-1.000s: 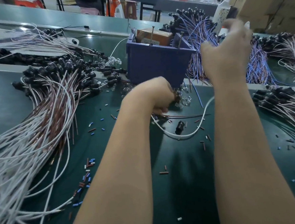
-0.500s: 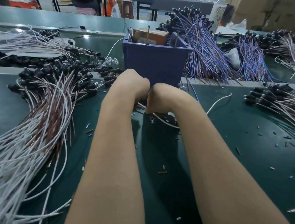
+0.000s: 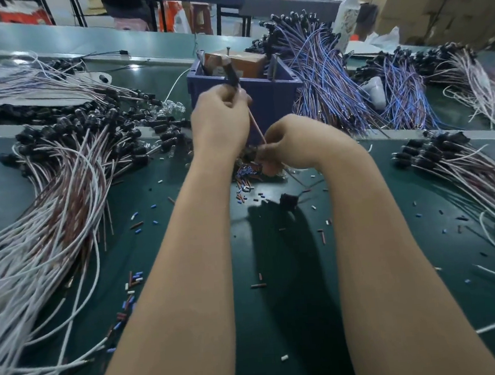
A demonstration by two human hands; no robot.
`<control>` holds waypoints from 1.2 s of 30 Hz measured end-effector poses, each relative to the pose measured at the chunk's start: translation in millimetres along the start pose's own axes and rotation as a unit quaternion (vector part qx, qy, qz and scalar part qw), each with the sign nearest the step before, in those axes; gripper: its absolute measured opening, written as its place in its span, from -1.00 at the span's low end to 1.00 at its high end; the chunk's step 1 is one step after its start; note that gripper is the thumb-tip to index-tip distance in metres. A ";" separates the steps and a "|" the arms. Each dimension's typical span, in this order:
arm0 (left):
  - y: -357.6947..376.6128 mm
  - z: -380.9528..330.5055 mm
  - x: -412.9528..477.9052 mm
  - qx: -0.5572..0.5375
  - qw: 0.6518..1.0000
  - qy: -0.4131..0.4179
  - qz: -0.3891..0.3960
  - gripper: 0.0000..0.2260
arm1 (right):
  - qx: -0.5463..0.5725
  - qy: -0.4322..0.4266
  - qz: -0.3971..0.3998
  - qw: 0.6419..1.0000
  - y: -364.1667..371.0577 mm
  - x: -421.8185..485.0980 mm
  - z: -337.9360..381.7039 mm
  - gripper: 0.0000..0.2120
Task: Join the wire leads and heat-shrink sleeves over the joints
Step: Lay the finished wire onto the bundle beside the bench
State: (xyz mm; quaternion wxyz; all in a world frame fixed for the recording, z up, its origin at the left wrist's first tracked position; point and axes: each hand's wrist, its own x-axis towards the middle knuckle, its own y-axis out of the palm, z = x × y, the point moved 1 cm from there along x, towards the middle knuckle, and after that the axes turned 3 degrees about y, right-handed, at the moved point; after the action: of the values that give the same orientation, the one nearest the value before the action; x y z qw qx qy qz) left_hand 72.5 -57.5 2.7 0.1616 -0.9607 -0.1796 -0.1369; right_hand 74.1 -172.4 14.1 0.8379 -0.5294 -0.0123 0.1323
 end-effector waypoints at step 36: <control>239.7 -81.9 -98.6 -0.243 0.915 -0.178 0.267 -0.84 | 0.067 0.308 -0.344 0.884 -53.6 -101.7 -200.3 -0.83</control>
State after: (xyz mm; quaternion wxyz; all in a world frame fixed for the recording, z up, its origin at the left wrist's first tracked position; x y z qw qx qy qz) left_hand 60.5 -328.4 -17.1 -0.0809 -0.9910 0.0963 0.0454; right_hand 19.3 -395.0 -13.9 0.8258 -0.4485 0.0743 -0.3336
